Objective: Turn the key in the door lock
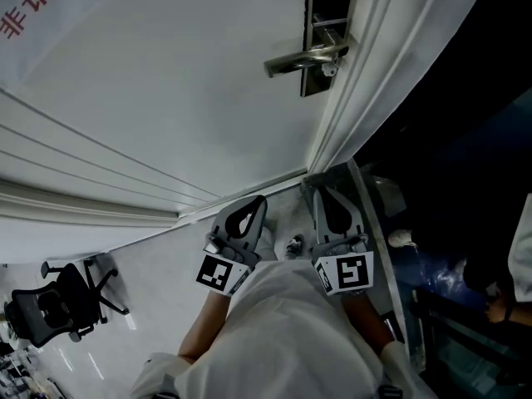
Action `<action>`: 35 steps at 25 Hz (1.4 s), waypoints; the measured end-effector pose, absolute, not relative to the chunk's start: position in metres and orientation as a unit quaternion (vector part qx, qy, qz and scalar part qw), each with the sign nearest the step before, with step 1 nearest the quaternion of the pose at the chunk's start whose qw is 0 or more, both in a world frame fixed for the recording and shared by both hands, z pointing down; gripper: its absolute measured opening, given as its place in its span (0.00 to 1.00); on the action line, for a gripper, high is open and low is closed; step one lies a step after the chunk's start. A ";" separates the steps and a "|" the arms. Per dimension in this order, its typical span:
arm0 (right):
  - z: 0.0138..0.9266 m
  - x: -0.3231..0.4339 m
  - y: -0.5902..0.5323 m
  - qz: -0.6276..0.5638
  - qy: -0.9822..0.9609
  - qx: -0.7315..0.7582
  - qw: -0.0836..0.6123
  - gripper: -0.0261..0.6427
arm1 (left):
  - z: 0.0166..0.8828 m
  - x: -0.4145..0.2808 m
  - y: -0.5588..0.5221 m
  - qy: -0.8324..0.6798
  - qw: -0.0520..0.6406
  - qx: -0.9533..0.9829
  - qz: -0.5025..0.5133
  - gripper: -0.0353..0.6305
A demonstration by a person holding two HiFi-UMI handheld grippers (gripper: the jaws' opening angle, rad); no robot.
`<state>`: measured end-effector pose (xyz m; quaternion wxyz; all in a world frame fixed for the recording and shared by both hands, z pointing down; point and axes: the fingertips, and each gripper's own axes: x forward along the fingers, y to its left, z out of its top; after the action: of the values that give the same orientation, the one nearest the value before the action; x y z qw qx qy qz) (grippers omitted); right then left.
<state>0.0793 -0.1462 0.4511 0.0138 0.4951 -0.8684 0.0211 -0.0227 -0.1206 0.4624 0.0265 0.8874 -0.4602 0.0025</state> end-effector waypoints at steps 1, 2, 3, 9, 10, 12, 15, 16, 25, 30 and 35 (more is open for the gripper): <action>0.452 0.079 -0.146 0.022 -0.869 0.495 0.013 0.04 | 0.465 -0.023 -0.119 -0.460 0.027 0.887 0.005 0.06; 0.452 0.079 -0.146 0.022 -0.869 0.494 0.012 0.04 | 0.466 -0.024 -0.118 -0.460 0.026 0.887 0.006 0.06; 0.452 0.079 -0.147 0.022 -0.869 0.494 0.012 0.04 | 0.465 -0.024 -0.118 -0.461 0.025 0.887 0.004 0.06; 0.452 0.072 -0.146 0.021 -0.870 0.492 0.014 0.04 | 0.452 -0.029 -0.120 -0.466 0.017 0.884 -0.013 0.06; 0.453 0.072 -0.146 0.020 -0.871 0.491 0.016 0.04 | 0.452 -0.029 -0.120 -0.466 0.017 0.885 -0.013 0.06; 0.454 0.070 -0.146 0.018 -0.871 0.491 0.017 0.04 | 0.453 -0.028 -0.119 -0.465 0.017 0.885 -0.013 0.06; 0.455 0.068 -0.145 0.020 -0.872 0.489 0.018 0.04 | 0.461 -0.029 -0.117 -0.462 0.020 0.887 -0.002 0.06; 0.456 0.068 -0.145 0.020 -0.872 0.489 0.019 0.04 | 0.462 -0.029 -0.117 -0.463 0.021 0.886 0.001 0.06; 0.460 0.071 -0.147 0.027 -0.870 0.491 0.024 0.04 | 0.454 -0.029 -0.121 -0.470 0.018 0.882 -0.011 0.06; 0.467 0.077 -0.146 0.034 -0.866 0.499 0.029 0.04 | 0.457 -0.025 -0.121 -0.466 0.021 0.884 -0.006 0.06; 0.469 0.083 -0.147 0.044 -0.862 0.504 0.034 0.04 | 0.456 -0.020 -0.122 -0.465 0.019 0.885 -0.006 0.06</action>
<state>0.0828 -0.1474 0.4691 0.0335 0.5042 -0.8618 0.0443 -0.0204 -0.1217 0.4559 0.0194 0.8853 -0.4646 -0.0061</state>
